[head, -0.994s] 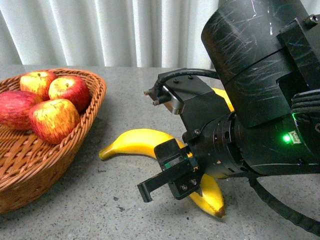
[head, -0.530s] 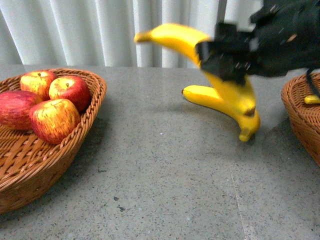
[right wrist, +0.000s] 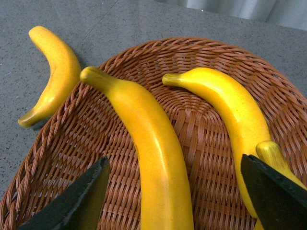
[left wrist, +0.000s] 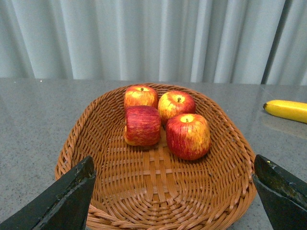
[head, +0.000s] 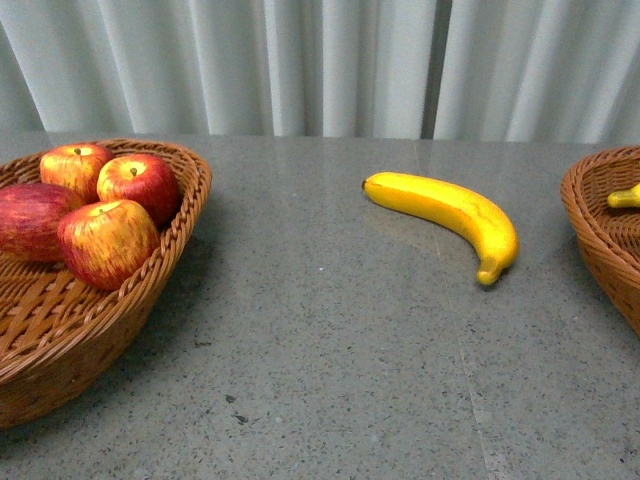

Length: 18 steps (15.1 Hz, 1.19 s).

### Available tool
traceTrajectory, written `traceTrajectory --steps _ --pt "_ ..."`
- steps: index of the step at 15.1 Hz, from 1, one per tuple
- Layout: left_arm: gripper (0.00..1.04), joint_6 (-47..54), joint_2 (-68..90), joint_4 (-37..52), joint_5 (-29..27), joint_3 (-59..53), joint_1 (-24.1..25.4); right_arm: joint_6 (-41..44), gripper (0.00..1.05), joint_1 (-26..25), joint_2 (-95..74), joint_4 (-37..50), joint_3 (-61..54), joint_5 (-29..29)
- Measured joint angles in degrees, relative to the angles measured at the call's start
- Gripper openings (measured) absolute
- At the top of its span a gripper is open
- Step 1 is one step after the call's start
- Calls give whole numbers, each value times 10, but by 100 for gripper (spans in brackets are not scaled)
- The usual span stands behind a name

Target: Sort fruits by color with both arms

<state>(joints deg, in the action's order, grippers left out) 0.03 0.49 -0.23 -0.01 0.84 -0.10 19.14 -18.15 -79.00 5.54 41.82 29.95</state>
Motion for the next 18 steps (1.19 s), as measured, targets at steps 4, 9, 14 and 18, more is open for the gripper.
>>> traceTrajectory --steps 4,9,14,18 --pt "98 0 0 0 0 0 0 -5 99 18 0 6 13 -8" --pt "98 0 0 0 0 0 0 -27 97 65 0 23 46 -24" --pt "98 0 0 0 0 0 0 -63 98 158 -35 53 108 -52" --pt "98 0 0 0 0 0 0 -97 98 285 -196 22 255 -103"
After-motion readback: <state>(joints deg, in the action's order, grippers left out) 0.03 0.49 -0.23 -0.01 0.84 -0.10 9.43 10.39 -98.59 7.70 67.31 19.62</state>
